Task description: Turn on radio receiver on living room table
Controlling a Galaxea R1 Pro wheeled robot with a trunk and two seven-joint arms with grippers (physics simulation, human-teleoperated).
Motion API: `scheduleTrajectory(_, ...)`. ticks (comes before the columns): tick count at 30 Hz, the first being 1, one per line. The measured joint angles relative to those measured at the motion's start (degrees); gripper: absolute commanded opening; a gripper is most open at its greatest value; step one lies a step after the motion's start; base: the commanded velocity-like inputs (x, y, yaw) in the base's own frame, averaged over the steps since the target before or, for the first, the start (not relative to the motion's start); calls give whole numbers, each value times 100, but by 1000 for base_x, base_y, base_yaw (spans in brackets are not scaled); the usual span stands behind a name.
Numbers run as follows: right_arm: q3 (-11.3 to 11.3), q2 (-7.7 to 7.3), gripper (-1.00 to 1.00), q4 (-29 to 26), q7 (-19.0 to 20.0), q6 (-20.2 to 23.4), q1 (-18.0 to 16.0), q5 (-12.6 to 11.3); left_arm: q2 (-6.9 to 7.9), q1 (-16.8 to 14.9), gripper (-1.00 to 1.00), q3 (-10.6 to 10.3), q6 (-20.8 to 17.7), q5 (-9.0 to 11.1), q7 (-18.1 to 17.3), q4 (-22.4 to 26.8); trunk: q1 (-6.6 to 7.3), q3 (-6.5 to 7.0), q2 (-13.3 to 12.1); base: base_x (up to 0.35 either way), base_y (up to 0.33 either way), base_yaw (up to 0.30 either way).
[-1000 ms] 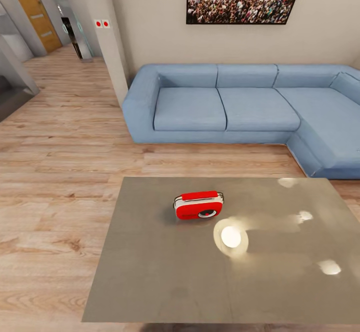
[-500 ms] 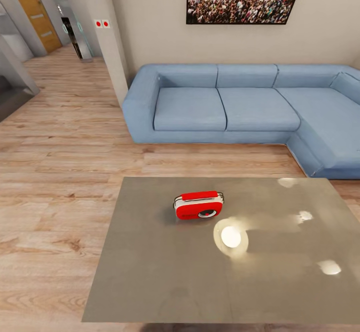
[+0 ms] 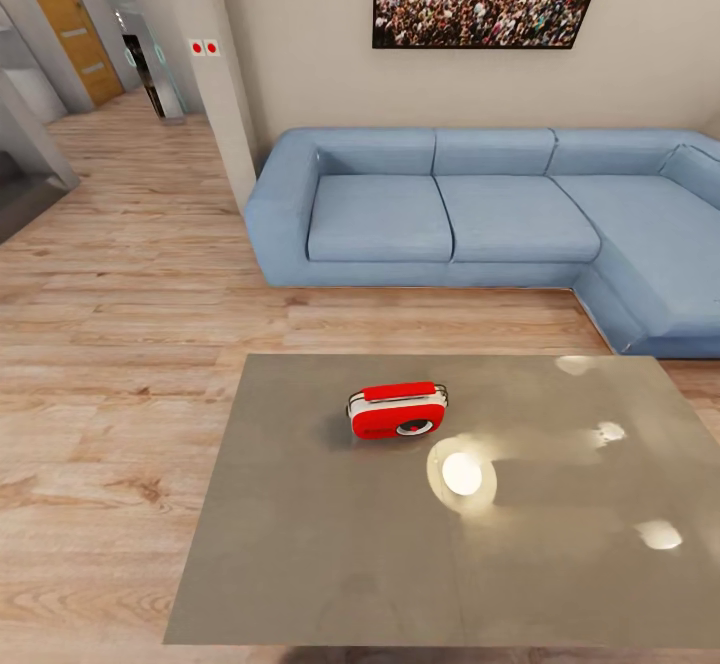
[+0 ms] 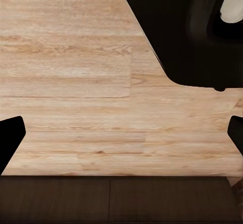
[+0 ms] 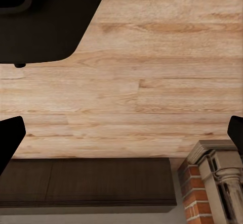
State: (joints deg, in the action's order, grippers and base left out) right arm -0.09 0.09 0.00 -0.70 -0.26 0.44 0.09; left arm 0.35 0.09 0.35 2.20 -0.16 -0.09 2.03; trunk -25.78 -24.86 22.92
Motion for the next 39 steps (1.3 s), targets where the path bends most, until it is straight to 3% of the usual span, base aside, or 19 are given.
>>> scheduleTrajectory(9,6,-8,100,0,0,0,0,2,4,0,100,-4,2,3,0,2,0,0,0,0,0,0)
scheduleTrajectory(16,22,-113,100,-23,0,5,0,4,25,0,100,-8,8,5,5,22,0,0,0,0,0,0)
scheduleTrajectory(21,18,-451,100,-285,12,29,0,1,107,3,100,-15,77,-2,-30,38,0,0,0,0,0,0)
scheduleTrajectory(27,18,-762,100,-727,-84,86,-1,-6,444,8,100,6,778,6,-117,29,0,0,0,0,0,0)
scheduleTrajectory(30,18,-893,100,-916,-180,127,-6,-6,535,7,100,8,1002,11,-184,20,0,0,0,0,0,0)
scheduleTrajectory(39,-28,-1359,100,-1617,-330,622,-32,-20,616,9,100,-4,1270,7,-408,28,0,0,0,0,0,0)
